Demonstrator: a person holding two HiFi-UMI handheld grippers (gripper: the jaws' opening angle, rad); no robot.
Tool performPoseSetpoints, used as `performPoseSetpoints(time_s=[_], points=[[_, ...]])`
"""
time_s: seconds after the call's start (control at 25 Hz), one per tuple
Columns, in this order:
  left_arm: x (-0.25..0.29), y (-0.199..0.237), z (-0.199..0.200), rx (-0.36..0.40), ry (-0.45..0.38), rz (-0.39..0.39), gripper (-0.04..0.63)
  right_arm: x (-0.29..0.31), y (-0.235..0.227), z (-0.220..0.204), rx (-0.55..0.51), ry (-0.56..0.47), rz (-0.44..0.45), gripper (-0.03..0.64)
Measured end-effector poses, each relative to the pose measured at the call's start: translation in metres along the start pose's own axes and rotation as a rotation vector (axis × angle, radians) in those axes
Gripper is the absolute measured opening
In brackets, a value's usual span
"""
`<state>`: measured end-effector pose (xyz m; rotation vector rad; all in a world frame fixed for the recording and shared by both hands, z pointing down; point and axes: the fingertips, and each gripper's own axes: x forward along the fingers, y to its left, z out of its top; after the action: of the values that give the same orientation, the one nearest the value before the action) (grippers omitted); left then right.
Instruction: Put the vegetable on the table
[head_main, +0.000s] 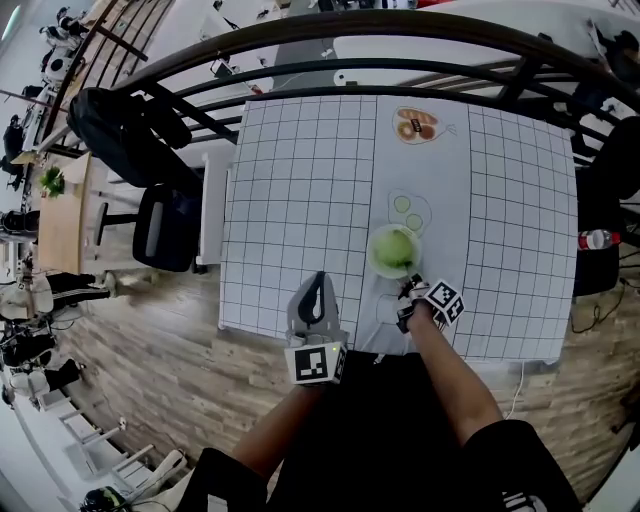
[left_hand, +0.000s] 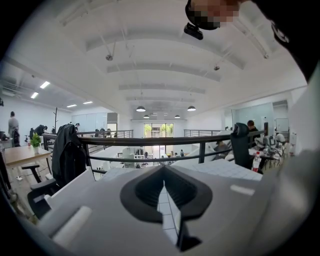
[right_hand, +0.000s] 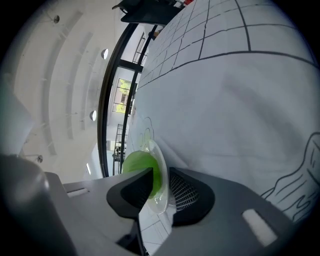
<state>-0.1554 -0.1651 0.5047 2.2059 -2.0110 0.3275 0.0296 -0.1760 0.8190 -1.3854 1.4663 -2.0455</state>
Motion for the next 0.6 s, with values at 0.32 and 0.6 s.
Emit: performPoseSetpoints(time_s=[0.32, 0.6], points=[[-0.008, -0.002, -0.006, -0.012, -0.001, -0.018, 0.009, -0.018, -0.003, -0.001, -0.073, 0.000, -0.023, 0.100], [-0.017, -0.009, -0.005, -0.025, -0.020, -0.064, 0.009, -0.035, 0.006, 0.001, -0.103, -0.025, -0.007, 0.100]])
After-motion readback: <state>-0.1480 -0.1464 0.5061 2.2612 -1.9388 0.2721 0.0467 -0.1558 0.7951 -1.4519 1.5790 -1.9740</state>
